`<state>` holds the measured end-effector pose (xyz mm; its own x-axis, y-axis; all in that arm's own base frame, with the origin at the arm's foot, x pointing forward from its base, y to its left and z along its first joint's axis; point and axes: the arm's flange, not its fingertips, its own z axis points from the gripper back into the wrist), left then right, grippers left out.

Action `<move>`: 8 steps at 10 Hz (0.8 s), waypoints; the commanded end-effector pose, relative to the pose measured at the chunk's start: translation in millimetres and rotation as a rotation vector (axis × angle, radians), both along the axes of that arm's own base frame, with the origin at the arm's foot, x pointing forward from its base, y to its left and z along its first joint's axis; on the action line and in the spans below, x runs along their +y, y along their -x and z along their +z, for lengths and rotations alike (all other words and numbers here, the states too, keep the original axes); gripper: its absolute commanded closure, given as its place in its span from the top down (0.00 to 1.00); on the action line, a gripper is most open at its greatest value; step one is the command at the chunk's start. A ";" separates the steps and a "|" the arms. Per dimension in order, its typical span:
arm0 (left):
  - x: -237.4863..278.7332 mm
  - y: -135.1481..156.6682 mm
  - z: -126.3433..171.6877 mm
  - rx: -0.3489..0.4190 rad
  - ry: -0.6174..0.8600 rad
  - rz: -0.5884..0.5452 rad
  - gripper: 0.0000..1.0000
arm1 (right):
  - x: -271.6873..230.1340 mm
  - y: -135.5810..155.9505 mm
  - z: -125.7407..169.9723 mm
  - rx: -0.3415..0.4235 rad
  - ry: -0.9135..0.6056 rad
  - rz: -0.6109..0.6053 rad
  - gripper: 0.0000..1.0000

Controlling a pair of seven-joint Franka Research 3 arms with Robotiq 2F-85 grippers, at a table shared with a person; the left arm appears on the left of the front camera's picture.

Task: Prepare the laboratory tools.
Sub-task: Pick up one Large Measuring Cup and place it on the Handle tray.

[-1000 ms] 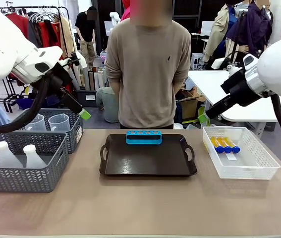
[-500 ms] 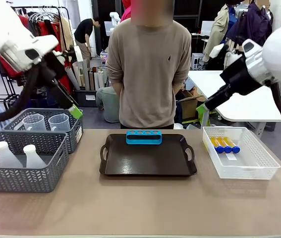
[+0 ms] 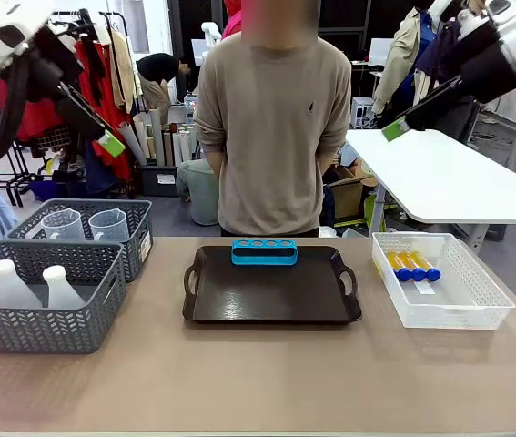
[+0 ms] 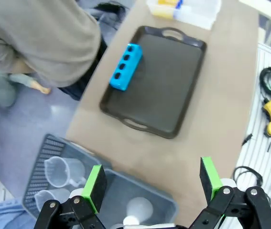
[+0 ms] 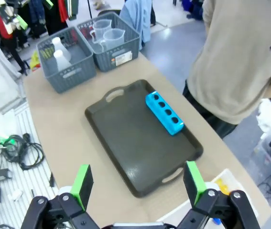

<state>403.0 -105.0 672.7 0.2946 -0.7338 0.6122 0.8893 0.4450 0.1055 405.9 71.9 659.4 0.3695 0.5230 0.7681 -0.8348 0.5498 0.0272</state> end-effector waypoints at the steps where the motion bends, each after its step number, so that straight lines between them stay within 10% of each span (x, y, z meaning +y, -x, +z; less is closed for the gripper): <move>1: 16.6 -7.5 -2.3 -0.047 0.057 -0.051 1.00 | -15.6 -15.8 3.6 -0.037 -0.027 0.003 1.00; 8: 42.5 -24.7 11.4 -0.049 0.094 -0.006 1.00 | -45.0 -36.3 12.9 -0.041 -0.032 -0.032 1.00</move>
<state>423.8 -65.3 682.0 0.2715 -0.6788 0.6823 0.8863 0.4527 0.0977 438.3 26.5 668.5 0.3842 0.4768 0.7906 -0.7966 0.6041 0.0227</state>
